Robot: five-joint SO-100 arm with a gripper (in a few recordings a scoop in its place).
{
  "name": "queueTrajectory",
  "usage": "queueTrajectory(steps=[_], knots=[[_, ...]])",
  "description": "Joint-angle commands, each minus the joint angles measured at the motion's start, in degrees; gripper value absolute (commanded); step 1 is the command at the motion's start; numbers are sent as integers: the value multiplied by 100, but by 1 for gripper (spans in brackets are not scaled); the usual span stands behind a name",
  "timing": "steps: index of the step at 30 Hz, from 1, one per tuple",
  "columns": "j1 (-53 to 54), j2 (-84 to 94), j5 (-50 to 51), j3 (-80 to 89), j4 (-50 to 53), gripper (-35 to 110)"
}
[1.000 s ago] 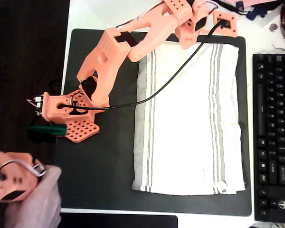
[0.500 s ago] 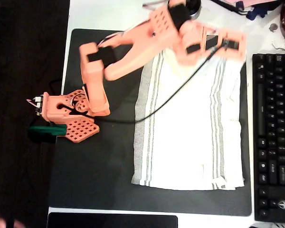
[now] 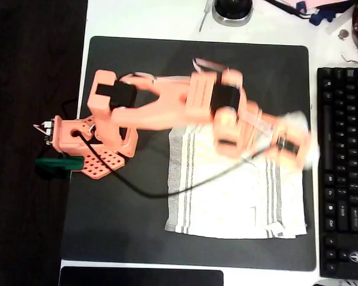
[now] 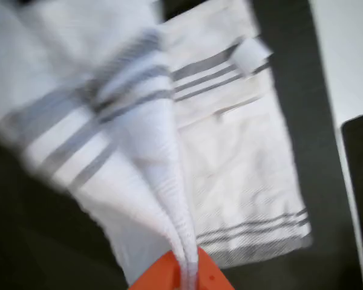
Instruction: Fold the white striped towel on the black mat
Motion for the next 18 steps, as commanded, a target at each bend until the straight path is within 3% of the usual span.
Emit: queueTrajectory(steps=[1,8,18], knots=[[580,-105,-325,26,-185,0],[1538,-571,-1090,1002,-1714,0],[1854,-589,-1222,1556,-2408,12]])
